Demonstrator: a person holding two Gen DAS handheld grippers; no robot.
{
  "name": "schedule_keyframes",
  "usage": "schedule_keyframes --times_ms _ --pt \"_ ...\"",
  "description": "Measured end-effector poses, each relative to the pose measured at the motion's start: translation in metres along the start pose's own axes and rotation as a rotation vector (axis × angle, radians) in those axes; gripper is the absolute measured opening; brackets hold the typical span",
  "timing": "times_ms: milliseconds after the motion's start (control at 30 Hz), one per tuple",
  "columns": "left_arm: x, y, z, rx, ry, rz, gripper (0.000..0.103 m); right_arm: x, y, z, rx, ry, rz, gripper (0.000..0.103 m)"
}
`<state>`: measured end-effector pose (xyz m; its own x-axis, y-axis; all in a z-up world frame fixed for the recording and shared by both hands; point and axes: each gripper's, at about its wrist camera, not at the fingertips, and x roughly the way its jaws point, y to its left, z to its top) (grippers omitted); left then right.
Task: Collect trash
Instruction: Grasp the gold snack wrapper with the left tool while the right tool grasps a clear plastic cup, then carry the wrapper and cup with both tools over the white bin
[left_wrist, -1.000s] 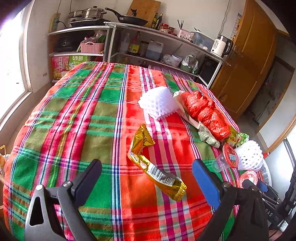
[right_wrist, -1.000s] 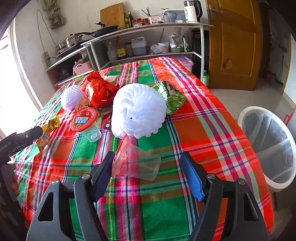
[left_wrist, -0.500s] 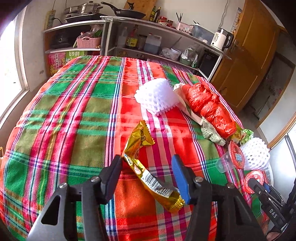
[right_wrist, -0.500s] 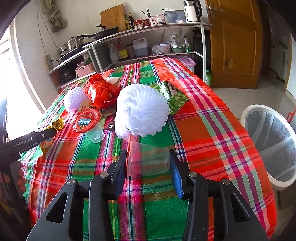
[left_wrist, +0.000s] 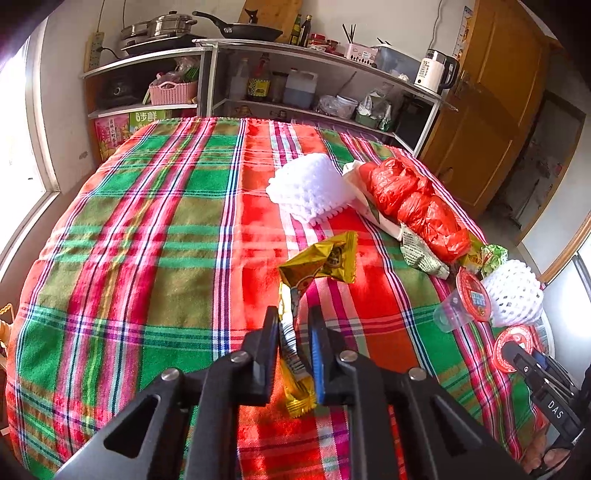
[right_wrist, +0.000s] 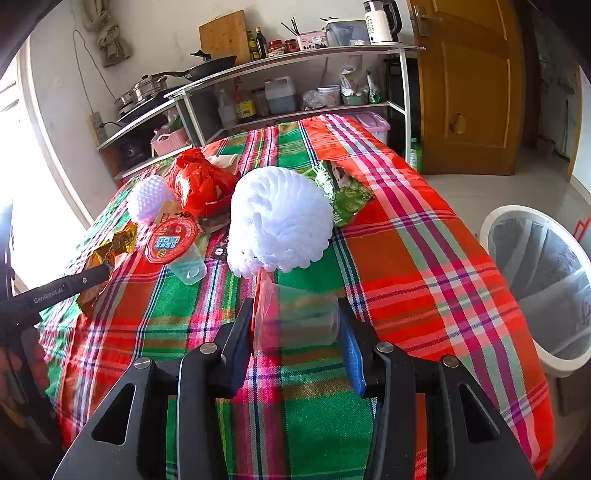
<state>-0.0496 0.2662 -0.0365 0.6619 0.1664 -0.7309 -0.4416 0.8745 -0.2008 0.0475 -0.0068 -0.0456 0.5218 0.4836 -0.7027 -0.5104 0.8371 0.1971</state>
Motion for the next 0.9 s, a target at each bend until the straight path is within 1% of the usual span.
schedule_keyframes --times_ms 100,400,700,900 --pt "-0.005 -0.003 -0.002 0.015 -0.015 0.009 0.014 0.0 0.0 0.0 0.0 -0.003 -0.003 0.043" --pt "-0.018 -0.013 -0.006 0.05 -0.03 -0.007 0.01 -0.008 -0.001 -0.001 0.005 -0.026 0.006 0.043" --pt "-0.039 -0.03 -0.004 0.069 -0.076 -0.065 0.01 -0.024 -0.003 -0.004 0.005 -0.061 0.017 0.043" --pt "-0.054 -0.05 -0.001 0.103 -0.106 -0.12 0.01 -0.041 -0.005 -0.005 -0.003 -0.094 0.015 0.043"
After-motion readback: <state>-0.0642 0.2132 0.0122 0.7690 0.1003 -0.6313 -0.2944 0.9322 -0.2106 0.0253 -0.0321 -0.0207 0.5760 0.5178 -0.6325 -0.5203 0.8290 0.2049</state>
